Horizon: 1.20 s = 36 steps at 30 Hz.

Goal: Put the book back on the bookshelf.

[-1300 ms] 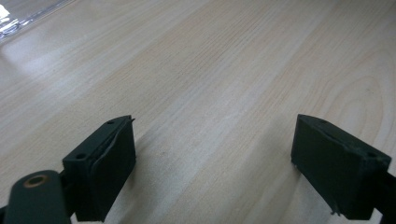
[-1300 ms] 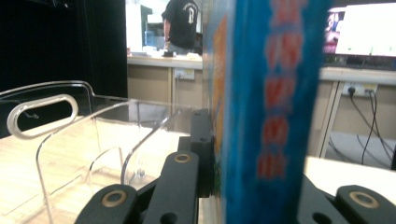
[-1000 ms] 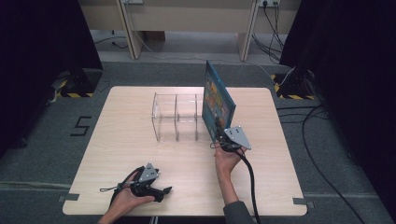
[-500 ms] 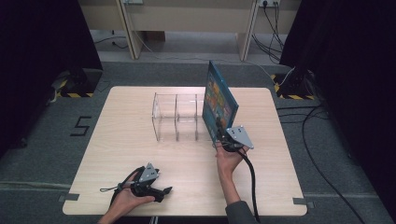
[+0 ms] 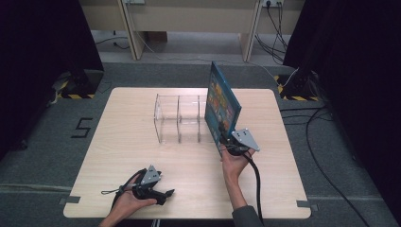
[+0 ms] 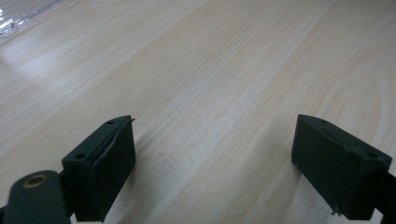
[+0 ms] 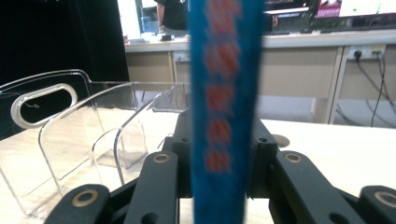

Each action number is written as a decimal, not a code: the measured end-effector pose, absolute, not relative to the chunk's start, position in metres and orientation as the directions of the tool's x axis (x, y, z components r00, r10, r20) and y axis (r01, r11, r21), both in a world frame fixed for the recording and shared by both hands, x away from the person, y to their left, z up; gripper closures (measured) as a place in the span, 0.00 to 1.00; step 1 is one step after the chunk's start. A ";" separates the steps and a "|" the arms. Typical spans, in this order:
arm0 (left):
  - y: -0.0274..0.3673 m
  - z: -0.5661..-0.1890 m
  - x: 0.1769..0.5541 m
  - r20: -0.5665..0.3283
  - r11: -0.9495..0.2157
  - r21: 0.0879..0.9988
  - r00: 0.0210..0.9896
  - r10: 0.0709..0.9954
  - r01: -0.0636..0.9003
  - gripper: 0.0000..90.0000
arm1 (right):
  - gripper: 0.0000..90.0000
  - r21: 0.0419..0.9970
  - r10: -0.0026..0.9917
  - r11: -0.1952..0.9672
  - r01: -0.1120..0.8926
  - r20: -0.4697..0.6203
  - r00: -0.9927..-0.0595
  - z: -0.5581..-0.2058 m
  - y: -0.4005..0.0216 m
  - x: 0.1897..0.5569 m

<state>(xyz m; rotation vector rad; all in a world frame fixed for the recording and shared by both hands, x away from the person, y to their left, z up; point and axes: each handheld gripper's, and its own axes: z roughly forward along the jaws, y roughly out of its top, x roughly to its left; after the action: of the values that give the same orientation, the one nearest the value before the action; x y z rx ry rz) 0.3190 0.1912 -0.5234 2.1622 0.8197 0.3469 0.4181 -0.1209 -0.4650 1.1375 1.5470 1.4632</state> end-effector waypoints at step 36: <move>0.191 -0.523 0.319 -0.021 -0.486 0.753 0.754 0.656 0.444 0.14 | 0.83 0.926 0.902 -0.195 0.324 0.299 -0.310 -0.478 -0.125 0.379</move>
<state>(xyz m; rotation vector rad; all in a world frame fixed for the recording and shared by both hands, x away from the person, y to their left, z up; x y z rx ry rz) 0.3186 0.1906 -0.5234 2.1631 0.8209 0.3452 0.3790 -0.1254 -0.4778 1.4337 1.5747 1.5318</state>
